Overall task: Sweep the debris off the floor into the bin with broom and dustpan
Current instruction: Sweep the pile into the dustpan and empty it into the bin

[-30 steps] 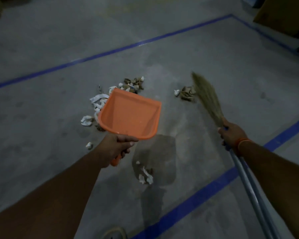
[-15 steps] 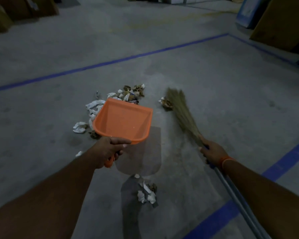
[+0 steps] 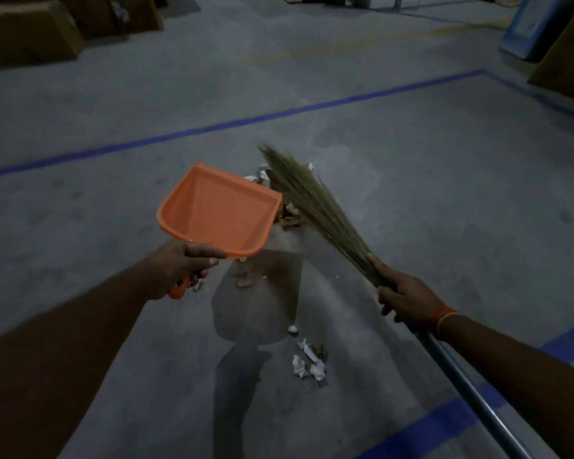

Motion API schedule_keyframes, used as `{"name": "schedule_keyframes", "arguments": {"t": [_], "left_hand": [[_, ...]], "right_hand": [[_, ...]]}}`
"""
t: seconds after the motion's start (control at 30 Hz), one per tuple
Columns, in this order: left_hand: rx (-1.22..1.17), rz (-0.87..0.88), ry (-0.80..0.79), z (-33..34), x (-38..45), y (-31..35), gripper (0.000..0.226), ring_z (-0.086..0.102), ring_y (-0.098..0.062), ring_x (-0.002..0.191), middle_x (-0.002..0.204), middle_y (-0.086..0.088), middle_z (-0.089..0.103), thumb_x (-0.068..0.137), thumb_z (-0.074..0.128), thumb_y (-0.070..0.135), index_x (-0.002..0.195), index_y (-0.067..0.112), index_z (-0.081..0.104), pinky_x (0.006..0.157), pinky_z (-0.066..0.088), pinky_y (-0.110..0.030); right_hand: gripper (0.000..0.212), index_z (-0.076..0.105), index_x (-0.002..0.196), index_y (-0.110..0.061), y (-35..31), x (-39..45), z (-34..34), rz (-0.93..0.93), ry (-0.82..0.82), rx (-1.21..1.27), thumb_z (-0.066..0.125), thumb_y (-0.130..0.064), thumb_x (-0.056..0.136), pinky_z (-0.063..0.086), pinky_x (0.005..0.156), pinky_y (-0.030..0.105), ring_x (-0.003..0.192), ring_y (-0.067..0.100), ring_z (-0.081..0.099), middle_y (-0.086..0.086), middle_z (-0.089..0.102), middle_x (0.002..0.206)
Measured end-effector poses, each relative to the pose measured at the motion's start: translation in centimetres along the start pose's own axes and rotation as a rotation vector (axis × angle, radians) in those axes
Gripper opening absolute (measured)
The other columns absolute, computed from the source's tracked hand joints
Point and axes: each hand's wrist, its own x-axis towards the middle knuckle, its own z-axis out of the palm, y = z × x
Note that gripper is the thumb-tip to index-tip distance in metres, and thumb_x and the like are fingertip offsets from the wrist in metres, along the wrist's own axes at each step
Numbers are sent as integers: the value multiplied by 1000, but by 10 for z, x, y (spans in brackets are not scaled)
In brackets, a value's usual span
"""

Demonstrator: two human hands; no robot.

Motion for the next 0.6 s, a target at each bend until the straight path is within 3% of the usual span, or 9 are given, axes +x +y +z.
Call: {"name": "schedule_keyframes", "arguments": {"t": [0.13, 0.27, 0.4, 0.6], "left_hand": [[-20, 17, 47, -24, -27, -19, 20, 50, -11, 57, 68, -9, 57, 92, 63, 0, 104, 8, 75, 47, 40, -19], [-102, 45, 177, -39, -50, -51, 22, 53, -8, 54, 67, -8, 59, 91, 62, -2, 102, 10, 76, 45, 42, -18], [-154, 37, 277, -44, -64, -79, 21, 52, -8, 53, 67, -10, 57, 94, 59, -2, 108, 6, 72, 45, 41, -16], [-171, 15, 306, -47, -77, -97, 20, 53, -6, 53, 71, -10, 58, 93, 60, -3, 106, 6, 72, 45, 42, -17]], "right_hand": [[71, 17, 144, -54, -12, 2, 6, -178, 3, -136, 48, -13, 96, 53, 55, 16, 74, 16, 64, 4, 46, 111], [76, 17, 147, -49, -1, -8, 28, -242, -63, -119, 50, -6, 93, 46, 53, 11, 73, 9, 57, 0, 45, 104], [74, 11, 144, -61, 17, -17, 58, -285, -155, -214, 44, -23, 89, 44, 69, 21, 78, 5, 50, -6, 46, 95], [69, 9, 143, -54, 3, -16, 100, -337, -277, -308, 35, -29, 84, 42, 78, 32, 84, 17, 48, 1, 47, 98]]}}
